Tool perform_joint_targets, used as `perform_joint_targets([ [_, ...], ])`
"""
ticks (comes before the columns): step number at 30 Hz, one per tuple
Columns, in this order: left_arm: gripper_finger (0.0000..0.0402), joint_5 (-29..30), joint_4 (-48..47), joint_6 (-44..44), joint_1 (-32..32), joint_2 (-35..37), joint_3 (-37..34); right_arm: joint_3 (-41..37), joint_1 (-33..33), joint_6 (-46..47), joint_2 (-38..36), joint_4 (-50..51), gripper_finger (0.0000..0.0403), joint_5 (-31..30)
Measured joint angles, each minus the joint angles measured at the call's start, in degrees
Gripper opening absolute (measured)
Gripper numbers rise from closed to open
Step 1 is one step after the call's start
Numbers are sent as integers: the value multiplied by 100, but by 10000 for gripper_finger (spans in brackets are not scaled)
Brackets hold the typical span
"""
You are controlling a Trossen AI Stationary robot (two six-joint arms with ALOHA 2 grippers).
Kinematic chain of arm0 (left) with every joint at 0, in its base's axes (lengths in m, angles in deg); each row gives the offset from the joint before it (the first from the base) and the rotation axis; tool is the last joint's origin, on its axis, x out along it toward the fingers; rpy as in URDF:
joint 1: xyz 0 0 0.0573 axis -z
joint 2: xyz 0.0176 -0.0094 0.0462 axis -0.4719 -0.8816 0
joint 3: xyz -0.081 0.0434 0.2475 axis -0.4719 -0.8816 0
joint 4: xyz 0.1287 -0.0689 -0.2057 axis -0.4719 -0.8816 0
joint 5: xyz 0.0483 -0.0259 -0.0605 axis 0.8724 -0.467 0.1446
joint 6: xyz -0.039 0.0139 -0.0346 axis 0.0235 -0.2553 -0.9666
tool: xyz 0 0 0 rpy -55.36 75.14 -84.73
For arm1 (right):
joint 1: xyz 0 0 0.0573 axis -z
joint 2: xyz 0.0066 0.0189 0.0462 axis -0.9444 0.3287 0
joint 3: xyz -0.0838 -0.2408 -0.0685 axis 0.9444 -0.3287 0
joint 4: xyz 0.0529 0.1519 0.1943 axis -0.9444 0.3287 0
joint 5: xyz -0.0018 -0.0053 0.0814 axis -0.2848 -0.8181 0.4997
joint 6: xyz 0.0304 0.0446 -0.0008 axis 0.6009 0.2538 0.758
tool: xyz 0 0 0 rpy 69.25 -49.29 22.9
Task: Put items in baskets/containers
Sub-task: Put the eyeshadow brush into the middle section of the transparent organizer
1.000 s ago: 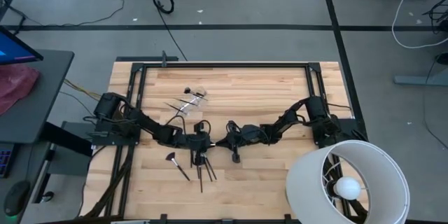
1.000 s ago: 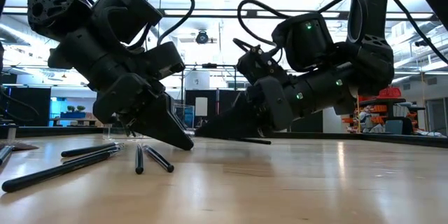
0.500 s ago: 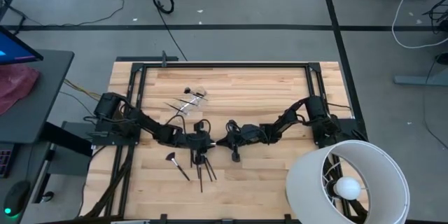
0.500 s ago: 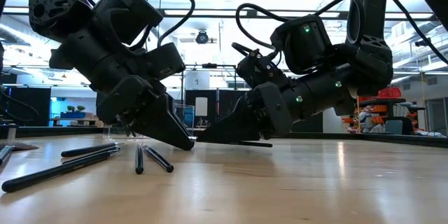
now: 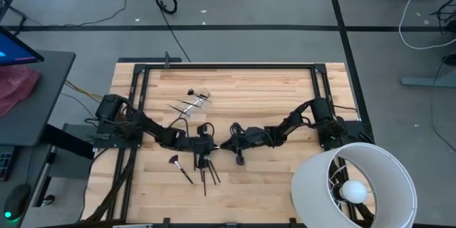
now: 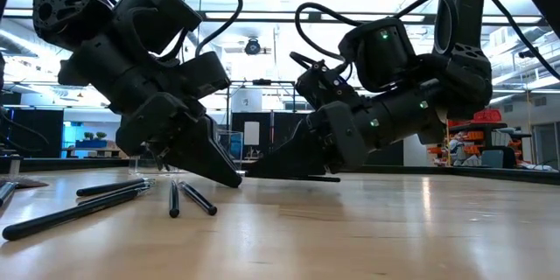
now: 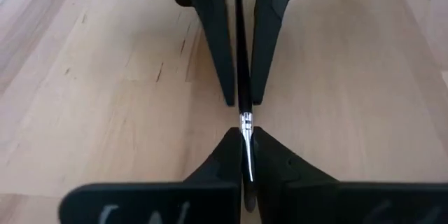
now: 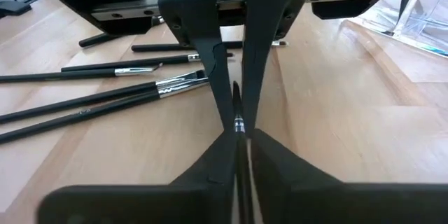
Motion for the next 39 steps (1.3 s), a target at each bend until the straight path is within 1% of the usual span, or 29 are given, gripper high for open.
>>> perform_joint_targets([
  [3, 14, 39, -341, 11, 19, 188, -7, 0, -2, -1, -4, -8, 84, 0],
  [6, 21, 68, -1082, -107, 19, 553, -11, 0, -3, -5, -4, -37, 115, 2],
  [9, 23, 74, -2297, -257, 36, 1011, 112, 0, -11, 8, -4, -45, 143, 4],
  [12, 16, 72, -3796, -234, 75, 1536, 553, 0, -21, 133, -4, -9, 165, 24],
  [15, 15, 179, -5595, -76, 105, 1969, 1327, 2, -41, 143, -4, 66, 183, 28],
  [18, 22, 444, -7580, 134, 121, 2202, 2374, 4, -50, 157, -7, 104, 194, 28],
  [21, 22, 742, -9413, 437, 29, 2193, 3576, 4, -48, 190, -7, 158, 199, 25],
  [23, 16, 787, -10464, 576, -155, 2122, 4295, 4, -48, 264, -7, 186, 199, 26],
  [26, 14, 661, -11655, 623, -553, 2019, 5006, 4, -48, 270, -7, 186, 197, 25],
  [27, 14, 657, -11888, 696, -684, 2004, 5158, 4, -48, 273, -7, 198, 196, 24],
  [28, 15, 677, -11917, 804, -817, 2005, 5222, 4, -48, 273, -7, 223, 195, 24],
  [31, 20, 655, -11773, 1369, -1201, 1978, 5224, 4, -48, 273, -7, 218, 194, 24],
  [34, 18, 697, -11788, 1757, -1571, 1778, 5138, 4, -48, 275, -7, 226, 194, 24],
  [39, 14, 727, -11848, 1886, -2057, 1342, 4907, 2, -48, 288, -7, 248, 194, 24],
])
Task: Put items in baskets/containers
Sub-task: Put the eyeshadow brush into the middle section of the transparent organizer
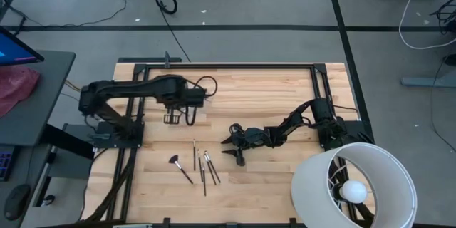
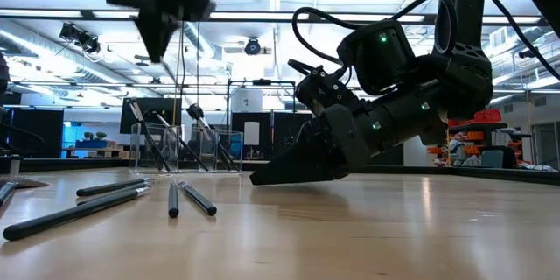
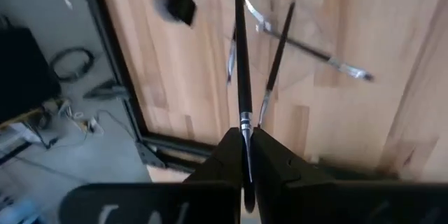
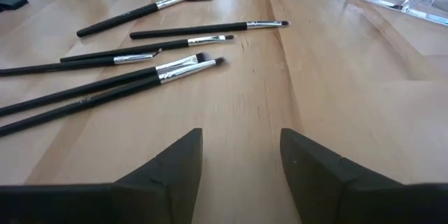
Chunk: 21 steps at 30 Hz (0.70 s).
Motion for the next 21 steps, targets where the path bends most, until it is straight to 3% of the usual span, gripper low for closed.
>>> perform_joint_targets([
  [12, 29, -31, 663, 232, -449, -922, -265, 0, 0, 152, 0, 69, 194, -4],
  [21, 102, -9, 738, 178, -525, -1157, -263, 43, -64, 174, 2, -83, 194, -26],
])
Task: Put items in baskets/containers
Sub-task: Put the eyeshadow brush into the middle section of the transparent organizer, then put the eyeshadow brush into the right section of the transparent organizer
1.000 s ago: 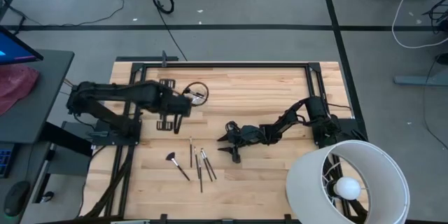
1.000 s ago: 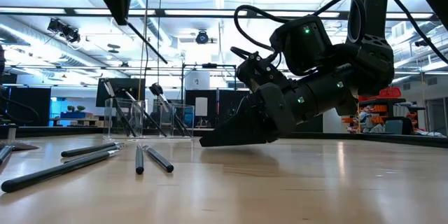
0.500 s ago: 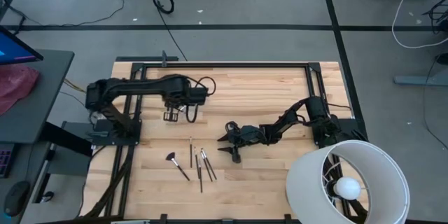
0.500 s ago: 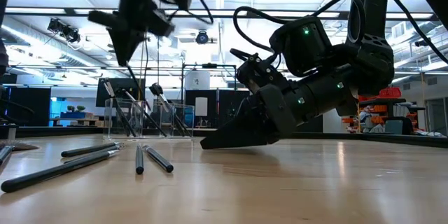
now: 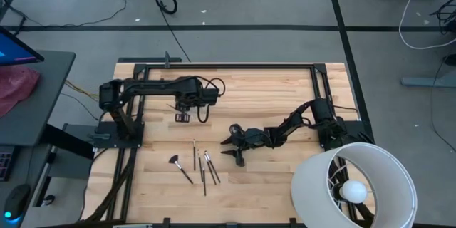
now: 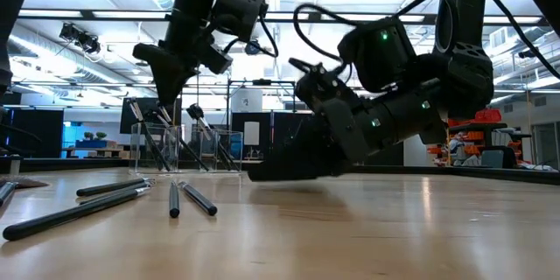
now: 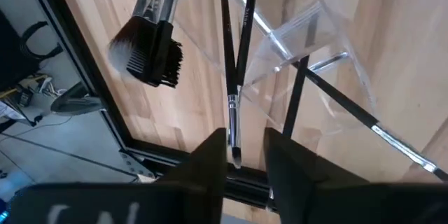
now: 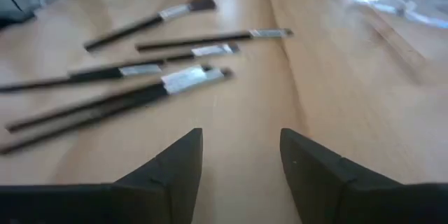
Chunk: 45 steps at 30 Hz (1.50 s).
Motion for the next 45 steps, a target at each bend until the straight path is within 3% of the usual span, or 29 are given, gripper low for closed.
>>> perform_joint_targets([
  [3, 121, 88, -189, -155, 67, 67, 5, 334, -142, -41, 0, 175, 194, -96],
  [7, 130, 147, -639, -395, 267, 113, 9, 1039, -374, -372, 2, 1284, 195, -258],
  [12, 121, 167, -791, -759, 545, 251, 11, 1699, -542, -411, 2, 2180, 194, -955],
  [19, 115, 170, -796, -915, 824, 299, 11, 1795, -558, 297, 1, 2323, 194, -1221],
  [27, 115, 173, -798, -912, 903, 299, 11, 1793, -744, 253, 14, 2280, 194, -1210],
  [38, 115, 173, -798, -915, 897, 299, 11, 2189, -740, 261, 782, 2068, 194, -1266],
  [45, 115, 171, -798, -942, 899, 299, 11, 2197, -610, 96, 765, 2716, 170, -1223],
])
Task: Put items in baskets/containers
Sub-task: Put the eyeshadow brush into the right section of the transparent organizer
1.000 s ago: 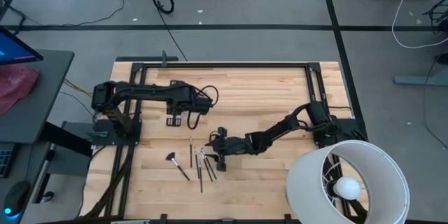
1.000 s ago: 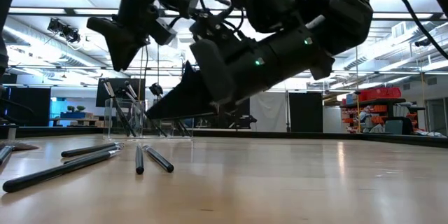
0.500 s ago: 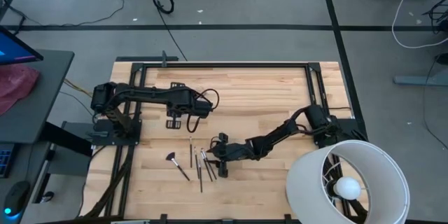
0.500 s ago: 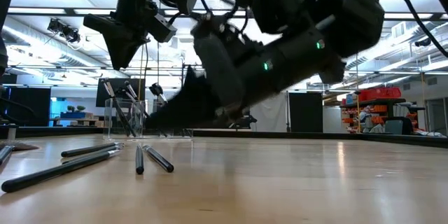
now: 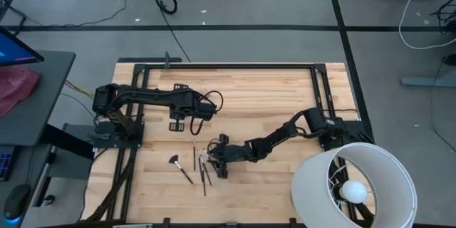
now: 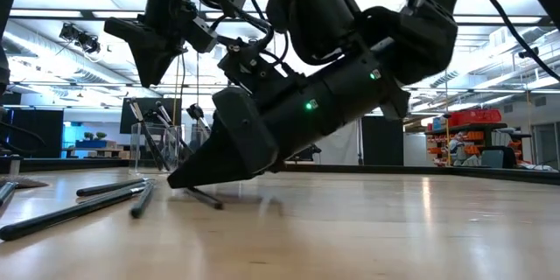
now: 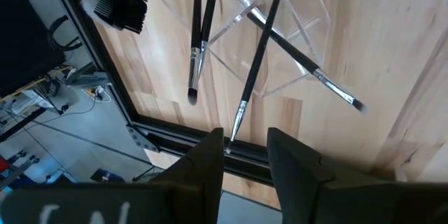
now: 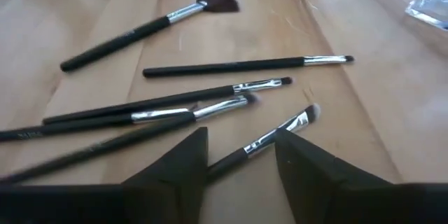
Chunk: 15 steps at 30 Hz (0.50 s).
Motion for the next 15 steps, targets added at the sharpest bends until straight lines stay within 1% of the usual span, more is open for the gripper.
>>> perform_joint_targets([
  [5, 115, 0, 0, -122, 0, 0, 0, 2, 185, -100, -180, 497, 135, 710],
  [9, 115, 0, 0, -120, 0, 0, 0, -17, 339, -14, -421, 768, 123, 1052],
  [15, 115, -70, 1, -144, 0, 0, 0, -36, 453, -149, -593, 1367, 121, 1001],
])
